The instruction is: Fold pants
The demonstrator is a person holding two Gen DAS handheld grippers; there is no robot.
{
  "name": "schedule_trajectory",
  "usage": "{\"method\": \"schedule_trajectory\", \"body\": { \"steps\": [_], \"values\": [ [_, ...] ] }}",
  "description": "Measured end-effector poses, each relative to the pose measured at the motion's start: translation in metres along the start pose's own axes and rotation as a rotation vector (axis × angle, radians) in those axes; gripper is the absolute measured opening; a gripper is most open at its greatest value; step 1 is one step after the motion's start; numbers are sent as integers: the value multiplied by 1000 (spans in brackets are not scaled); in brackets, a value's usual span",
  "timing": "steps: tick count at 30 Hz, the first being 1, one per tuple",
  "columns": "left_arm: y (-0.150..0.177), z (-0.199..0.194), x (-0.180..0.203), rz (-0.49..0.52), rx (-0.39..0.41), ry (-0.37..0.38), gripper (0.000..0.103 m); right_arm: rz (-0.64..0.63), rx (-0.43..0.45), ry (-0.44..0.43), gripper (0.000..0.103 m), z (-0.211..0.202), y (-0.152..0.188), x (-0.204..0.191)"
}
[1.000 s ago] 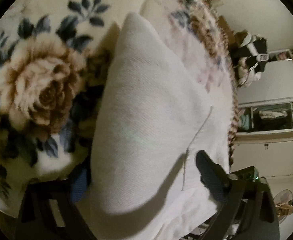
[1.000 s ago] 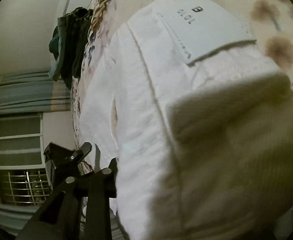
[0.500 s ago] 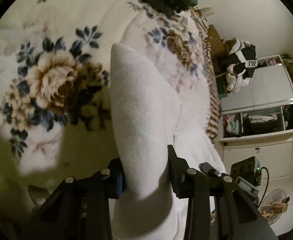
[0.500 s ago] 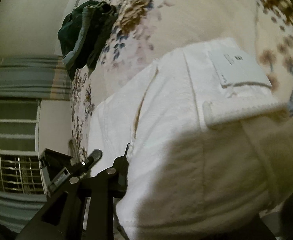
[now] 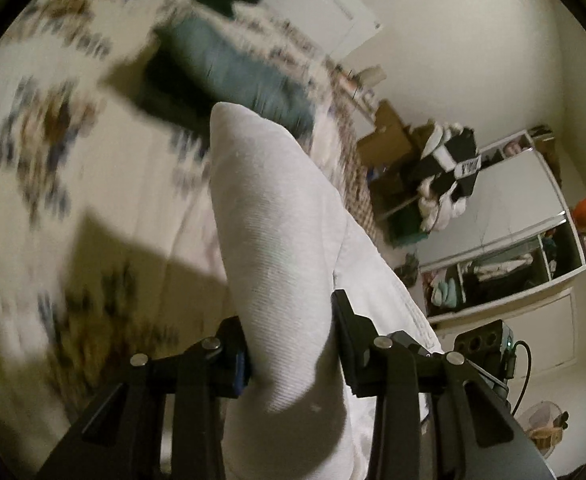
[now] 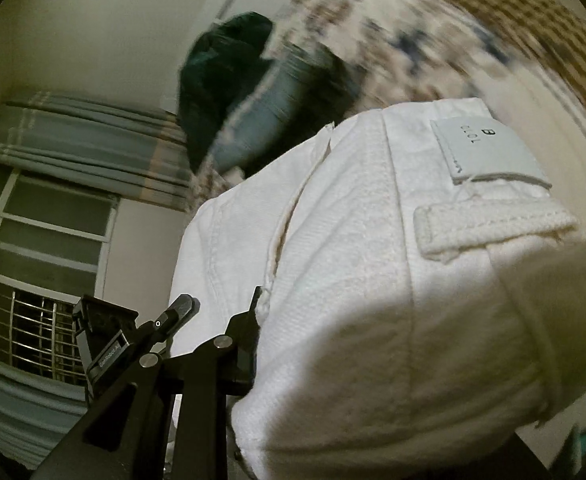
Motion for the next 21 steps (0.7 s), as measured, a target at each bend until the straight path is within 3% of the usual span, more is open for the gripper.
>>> {"method": "schedule_trajectory", "body": {
  "steps": [1, 7, 12, 16, 19, 21],
  "values": [
    [-14, 6, -1, 6, 12, 2, 32, -12, 15, -12, 25, 11, -15, -16],
    [-170, 68, -6, 39, 97, 37, 31, -78, 104, -69, 25, 113, -120, -103],
    [-272, 137, -37, 56, 108, 54, 31, -92, 150, -83, 25, 212, -187, -134],
    [-308, 191, -79, 105, 87, 16, 31, -111, 163, -64, 25, 303, -222, -127],
    [-304, 233, -124, 150, 39, -114, 32, -101, 119, 21, 25, 363, -214, -95],
    [-289, 258, -161, 205, -28, -245, 32, -56, 58, 93, 29, 389, -199, -68]
  ]
}}
Point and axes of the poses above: each gripper's, at about its wrist camera, not at the fingertips, and z roughly the way its jaws point, x to its right, y to its underside, the point moved 9 cm from there along z, roughly the way its jaws point, and after that the axes turned 15 degrees about x, right-handed, at the moved point
